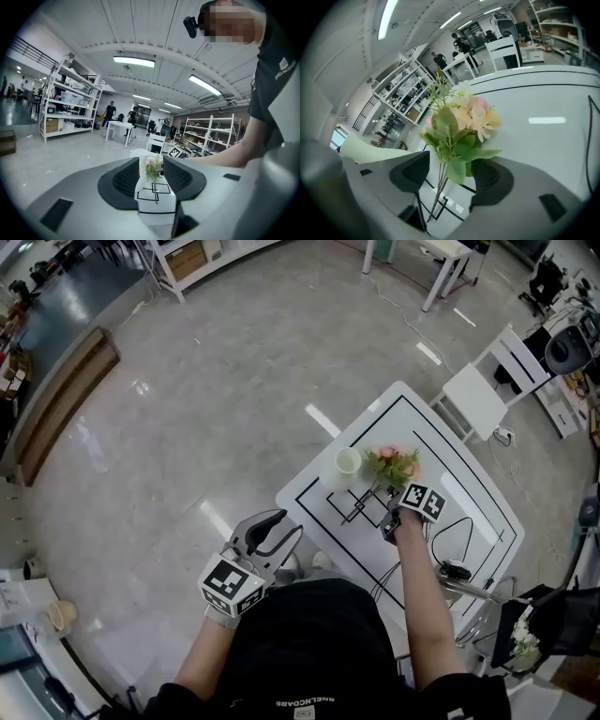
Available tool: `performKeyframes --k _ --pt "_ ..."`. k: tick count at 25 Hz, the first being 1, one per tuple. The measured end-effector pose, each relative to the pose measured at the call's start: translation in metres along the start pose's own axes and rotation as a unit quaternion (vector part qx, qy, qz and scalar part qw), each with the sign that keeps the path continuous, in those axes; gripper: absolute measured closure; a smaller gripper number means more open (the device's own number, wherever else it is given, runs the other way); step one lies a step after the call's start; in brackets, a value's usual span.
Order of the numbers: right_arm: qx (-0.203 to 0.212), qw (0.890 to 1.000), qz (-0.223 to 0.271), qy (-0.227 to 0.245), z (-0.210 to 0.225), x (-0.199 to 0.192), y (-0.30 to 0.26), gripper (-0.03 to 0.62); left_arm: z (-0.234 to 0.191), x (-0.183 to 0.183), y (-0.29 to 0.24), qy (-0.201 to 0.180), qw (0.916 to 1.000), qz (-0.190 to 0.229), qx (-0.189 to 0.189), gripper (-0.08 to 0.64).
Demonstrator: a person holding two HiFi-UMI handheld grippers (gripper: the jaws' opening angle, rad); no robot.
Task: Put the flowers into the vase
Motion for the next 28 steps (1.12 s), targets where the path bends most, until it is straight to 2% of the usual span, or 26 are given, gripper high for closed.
performKeyframes --k 6,9,13,18,28 --pt "-0.032 0.999 -0.018 -0.014 0.011 0.002 -0.019 0.322 0.005 -0.008 0.005 0.008 0.9997 -0.009 0.022 0.420" --pt "-0.035 0.999 -0.026 -0.015 0.013 0.001 -0.026 0.356 0.006 -0.012 0.006 0.013 0.9993 -0.015 0.032 0.420" --pt "-0.032 0.999 -0.026 -0.008 0.012 0.002 -0.028 0.402 0.006 -0.014 0.005 0.019 0.9991 -0.018 0.034 0.420" --pt "-0.016 1.000 -0.022 -0.003 0.009 0.003 -0.031 0.489 0.009 -0.015 0.001 0.016 0.9991 -0.027 0.028 0.420" --pt "0.017 0.999 0.010 0.037 -0.011 0.016 -0.010 0.514 -0.002 -0.025 -0.019 0.019 0.9987 -0.046 0.014 0.414"
Point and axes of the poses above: the fingertips, and each gripper's own axes: y backward along the fingers, z to its right, x out of its top, the point moved 7 cm from there along y, backward along the fingers, and after that the axes turned 1 degree about y, right-handed, at the moved point
